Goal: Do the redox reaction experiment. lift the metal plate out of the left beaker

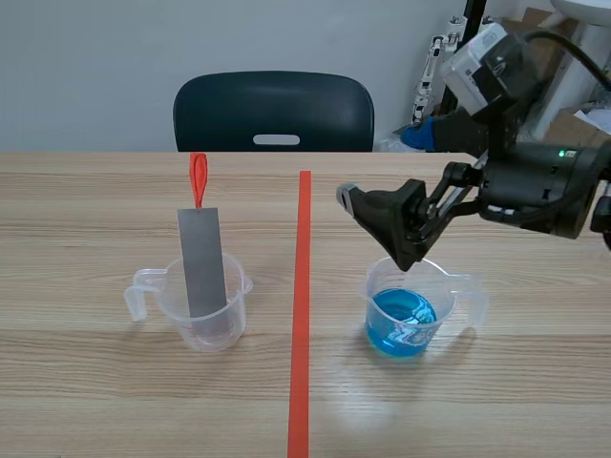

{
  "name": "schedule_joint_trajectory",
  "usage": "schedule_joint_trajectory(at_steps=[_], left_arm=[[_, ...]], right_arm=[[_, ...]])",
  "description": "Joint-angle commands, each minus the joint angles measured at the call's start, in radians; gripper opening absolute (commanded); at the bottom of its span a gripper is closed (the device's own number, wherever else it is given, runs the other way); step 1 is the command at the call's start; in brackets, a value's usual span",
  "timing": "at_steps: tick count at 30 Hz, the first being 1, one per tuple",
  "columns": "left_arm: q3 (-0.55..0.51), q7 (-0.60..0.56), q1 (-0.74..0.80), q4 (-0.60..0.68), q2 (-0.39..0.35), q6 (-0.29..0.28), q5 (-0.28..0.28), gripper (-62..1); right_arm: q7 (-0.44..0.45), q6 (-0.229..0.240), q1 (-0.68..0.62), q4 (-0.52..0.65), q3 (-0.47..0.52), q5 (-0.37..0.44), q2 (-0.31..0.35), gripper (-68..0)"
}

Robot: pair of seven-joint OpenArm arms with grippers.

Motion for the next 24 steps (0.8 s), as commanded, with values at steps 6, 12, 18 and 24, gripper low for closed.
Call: schedule_joint_trajectory(at_steps=[6,12,18,24], left_arm=[[0.009,-0.152,-0.003,-0.068,0.004,0.051,-0.008,1.4],[0.009,-0.206,-0.042,-0.183,0.003,0.066,-0.015,1.4],[0.009,-0.264,-0.072,-0.292,0.004,0.066,-0.014,1.4],[0.009,-0.264,-0.089,-0.328,0.004,0.066,-0.014,1.4]], right_arm=[[-0.043,-0.004,0.122,-0.045,-0.099,0.008,-0.083,0.4],[-0.072,-0.004,0.217,-0.146,-0.192,0.009,-0.178,0.4],[-0.084,-0.004,0.291,-0.262,-0.244,0.009,-0.281,0.4],[-0.105,-0.003,0.344,-0.342,-0.298,0.009,-0.369,0.4]])
